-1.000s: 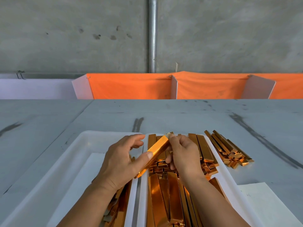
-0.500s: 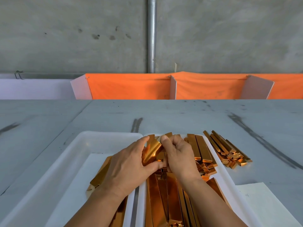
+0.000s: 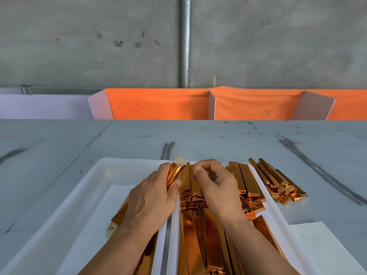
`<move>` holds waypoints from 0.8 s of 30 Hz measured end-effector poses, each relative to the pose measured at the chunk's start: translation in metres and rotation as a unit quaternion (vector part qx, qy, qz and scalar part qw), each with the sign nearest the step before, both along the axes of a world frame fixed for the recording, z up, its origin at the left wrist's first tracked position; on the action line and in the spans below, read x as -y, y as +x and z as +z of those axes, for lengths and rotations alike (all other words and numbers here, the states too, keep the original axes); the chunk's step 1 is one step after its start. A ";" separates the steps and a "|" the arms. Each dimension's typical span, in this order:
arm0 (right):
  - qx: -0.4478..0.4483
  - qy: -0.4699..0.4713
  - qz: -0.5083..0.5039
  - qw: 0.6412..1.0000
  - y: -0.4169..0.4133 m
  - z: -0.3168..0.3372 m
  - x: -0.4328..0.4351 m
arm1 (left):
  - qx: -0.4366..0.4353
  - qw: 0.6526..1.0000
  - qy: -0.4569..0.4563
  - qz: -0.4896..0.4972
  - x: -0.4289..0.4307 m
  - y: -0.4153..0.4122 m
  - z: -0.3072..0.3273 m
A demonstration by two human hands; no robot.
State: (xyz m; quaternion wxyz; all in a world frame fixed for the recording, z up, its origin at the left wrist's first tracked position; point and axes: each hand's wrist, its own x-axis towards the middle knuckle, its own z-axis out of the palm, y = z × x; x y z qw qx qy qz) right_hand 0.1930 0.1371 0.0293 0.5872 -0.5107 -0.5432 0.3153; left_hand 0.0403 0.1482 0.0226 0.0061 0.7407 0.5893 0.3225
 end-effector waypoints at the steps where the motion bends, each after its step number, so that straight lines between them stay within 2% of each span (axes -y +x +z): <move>1: 0.016 0.004 -0.001 1.000 -0.001 -0.001 0.001 | -0.007 1.000 -0.004 0.006 0.000 0.001 0.000; 4: 0.065 0.014 -0.007 0.998 -0.002 -0.003 0.002 | -0.038 0.999 -0.009 0.019 0.000 0.002 -0.001; 10: 0.103 0.016 -0.010 0.994 -0.005 -0.005 0.002 | -0.083 0.996 -0.015 0.014 0.002 0.006 0.000; 15: 0.079 -0.010 -0.001 0.997 -0.003 -0.005 0.000 | -0.091 0.996 -0.001 0.021 0.002 0.007 -0.001; 21: -0.003 -0.052 0.087 0.995 -0.003 0.000 0.003 | -0.095 0.995 0.021 0.010 0.005 0.007 -0.002; 24: -0.003 -0.067 0.097 0.993 -0.001 0.001 0.002 | -0.115 0.993 0.032 0.023 0.007 0.006 -0.001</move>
